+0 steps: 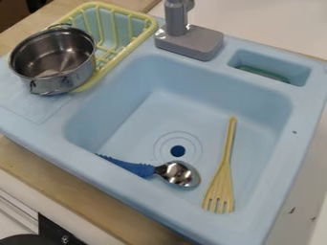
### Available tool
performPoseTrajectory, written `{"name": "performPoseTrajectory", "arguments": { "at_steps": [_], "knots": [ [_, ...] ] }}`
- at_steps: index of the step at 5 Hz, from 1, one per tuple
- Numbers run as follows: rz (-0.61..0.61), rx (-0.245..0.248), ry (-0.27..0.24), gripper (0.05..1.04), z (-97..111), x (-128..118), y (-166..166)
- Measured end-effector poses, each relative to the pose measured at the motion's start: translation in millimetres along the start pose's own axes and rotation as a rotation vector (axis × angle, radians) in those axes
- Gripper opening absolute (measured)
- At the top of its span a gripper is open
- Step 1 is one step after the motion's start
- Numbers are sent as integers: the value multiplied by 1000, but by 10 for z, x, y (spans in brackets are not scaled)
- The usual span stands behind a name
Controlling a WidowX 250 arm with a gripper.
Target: Moving the pot from the bottom left of the sink to right top of the sink
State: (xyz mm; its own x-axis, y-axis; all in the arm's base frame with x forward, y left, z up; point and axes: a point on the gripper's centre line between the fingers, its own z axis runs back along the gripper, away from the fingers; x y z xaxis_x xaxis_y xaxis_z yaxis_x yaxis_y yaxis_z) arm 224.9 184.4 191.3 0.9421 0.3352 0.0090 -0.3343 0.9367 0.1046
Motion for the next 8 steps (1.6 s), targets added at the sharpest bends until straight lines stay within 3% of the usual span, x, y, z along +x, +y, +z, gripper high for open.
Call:
{"name": "performPoseTrajectory", "arguments": {
  "at_steps": [2, 5, 6, 7, 8],
  "knots": [
    [-12, -3, 51, 993, -210, -81, -26],
    [12, 39, 67, 993, -550, -367, -96],
    [14, 36, 66, 947, -619, -409, -124],
    [2, 20, 45, 679, -654, -427, -162],
    [-22, 15, -24, 393, -658, -455, -215]
  ]
}}
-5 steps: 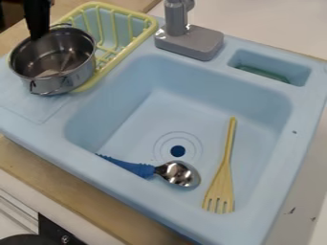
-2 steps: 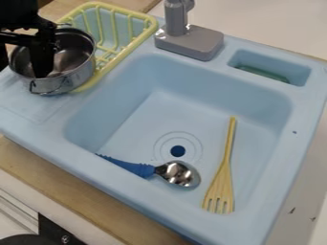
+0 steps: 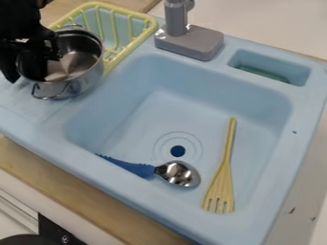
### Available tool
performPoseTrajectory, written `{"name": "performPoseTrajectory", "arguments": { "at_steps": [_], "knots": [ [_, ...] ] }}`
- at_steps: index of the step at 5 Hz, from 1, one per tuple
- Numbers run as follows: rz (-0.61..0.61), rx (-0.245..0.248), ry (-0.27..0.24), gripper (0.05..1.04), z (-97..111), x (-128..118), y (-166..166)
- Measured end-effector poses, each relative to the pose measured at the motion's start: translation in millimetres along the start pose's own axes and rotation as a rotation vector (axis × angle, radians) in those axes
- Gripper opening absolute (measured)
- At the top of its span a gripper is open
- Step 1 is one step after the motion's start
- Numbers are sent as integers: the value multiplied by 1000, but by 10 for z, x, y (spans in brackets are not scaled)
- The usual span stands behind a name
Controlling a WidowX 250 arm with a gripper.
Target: Moving the pot from the bottom left of the sink to right top of the sink
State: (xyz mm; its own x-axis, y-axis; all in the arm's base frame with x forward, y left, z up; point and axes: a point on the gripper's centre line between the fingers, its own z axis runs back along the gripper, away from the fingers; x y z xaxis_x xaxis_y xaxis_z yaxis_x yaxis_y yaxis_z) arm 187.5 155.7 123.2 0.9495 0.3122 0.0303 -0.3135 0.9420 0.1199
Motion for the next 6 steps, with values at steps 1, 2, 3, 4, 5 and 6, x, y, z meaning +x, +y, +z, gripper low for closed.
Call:
{"name": "performPoseTrajectory", "arguments": {
  "at_steps": [1, 2, 3, 4, 5, 6],
  "knots": [
    [-21, -29, -41, 176, 1, -8, -98],
    [-24, -30, -47, 75, 39, -56, -236],
    [-35, -81, -11, 56, 90, -135, -521],
    [-18, -140, 41, 56, 137, -192, -853],
    [69, -181, 79, 56, 243, -165, -1166],
    [138, -214, 77, 56, 296, -97, -1512]
  ]
}}
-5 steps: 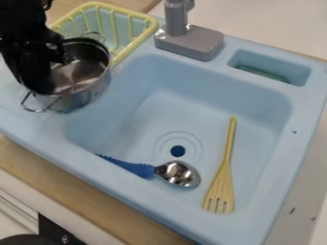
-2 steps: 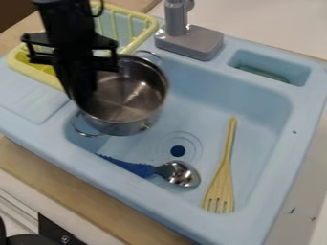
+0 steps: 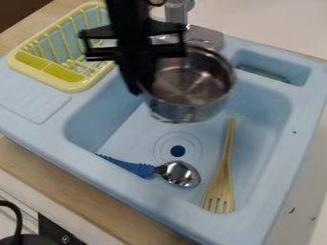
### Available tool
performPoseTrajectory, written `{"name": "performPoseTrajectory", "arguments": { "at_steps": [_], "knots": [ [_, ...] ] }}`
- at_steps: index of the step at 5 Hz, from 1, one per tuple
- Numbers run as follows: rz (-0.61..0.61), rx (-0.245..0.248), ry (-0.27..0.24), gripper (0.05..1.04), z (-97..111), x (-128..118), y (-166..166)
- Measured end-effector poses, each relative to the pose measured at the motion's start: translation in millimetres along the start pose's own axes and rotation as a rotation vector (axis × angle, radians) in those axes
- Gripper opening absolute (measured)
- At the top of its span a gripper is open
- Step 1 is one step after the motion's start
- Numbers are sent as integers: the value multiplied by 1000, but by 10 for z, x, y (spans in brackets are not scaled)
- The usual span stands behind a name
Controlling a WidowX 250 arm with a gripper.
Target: Moving the pot from the bottom left of the sink to right top of the sink
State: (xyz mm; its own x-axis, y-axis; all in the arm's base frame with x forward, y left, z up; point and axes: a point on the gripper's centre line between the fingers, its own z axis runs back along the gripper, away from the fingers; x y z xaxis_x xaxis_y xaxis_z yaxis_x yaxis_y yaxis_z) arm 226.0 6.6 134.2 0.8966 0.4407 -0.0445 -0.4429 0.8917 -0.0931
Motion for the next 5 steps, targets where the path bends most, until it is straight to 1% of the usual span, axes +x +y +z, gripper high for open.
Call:
{"name": "performPoseTrajectory", "arguments": {
  "at_steps": [1, 2, 3, 4, 5],
  "knots": [
    [92, -45, 18, 56, -61, 44, -294],
    [198, -66, -20, 56, -111, 106, -496],
    [316, -129, -40, 56, -113, 162, -597],
    [388, -132, -27, 56, -144, 204, -655],
    [424, -120, -22, 56, -173, 318, -740]
  ]
}}
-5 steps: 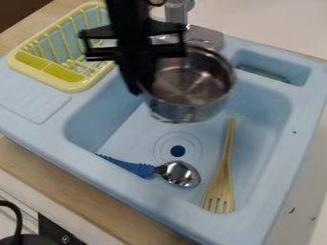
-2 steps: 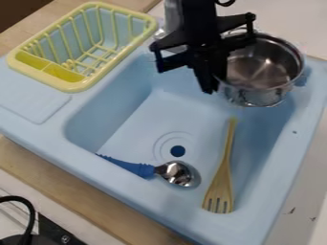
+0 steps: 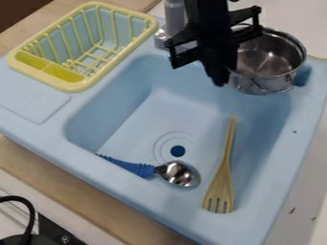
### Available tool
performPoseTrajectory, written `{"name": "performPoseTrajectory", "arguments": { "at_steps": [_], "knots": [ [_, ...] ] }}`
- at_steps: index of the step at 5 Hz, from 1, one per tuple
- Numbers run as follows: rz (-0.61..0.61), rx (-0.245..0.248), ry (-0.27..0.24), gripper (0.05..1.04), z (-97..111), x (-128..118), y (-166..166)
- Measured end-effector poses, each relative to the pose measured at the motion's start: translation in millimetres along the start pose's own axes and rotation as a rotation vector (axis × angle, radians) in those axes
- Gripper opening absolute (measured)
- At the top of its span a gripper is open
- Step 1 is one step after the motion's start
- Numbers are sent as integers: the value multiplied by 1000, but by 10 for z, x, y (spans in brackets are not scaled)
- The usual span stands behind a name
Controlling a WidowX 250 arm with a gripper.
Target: Moving the pot from the bottom left of the sink to right top of the sink
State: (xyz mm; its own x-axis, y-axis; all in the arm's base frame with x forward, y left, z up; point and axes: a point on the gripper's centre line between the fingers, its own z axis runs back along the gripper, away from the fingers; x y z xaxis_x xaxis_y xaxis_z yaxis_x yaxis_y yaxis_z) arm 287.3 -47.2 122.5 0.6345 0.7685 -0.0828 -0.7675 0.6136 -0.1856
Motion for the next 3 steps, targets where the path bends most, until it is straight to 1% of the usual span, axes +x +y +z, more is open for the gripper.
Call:
{"name": "performPoseTrajectory", "arguments": {
  "at_steps": [1, 2, 3],
  "knots": [
    [22, -10, -7, 56, -1, 42, -66],
    [19, -10, -11, 56, -2, 44, -70],
    [-2, -2, -20, 77, -2, 59, -57]
  ]
}}
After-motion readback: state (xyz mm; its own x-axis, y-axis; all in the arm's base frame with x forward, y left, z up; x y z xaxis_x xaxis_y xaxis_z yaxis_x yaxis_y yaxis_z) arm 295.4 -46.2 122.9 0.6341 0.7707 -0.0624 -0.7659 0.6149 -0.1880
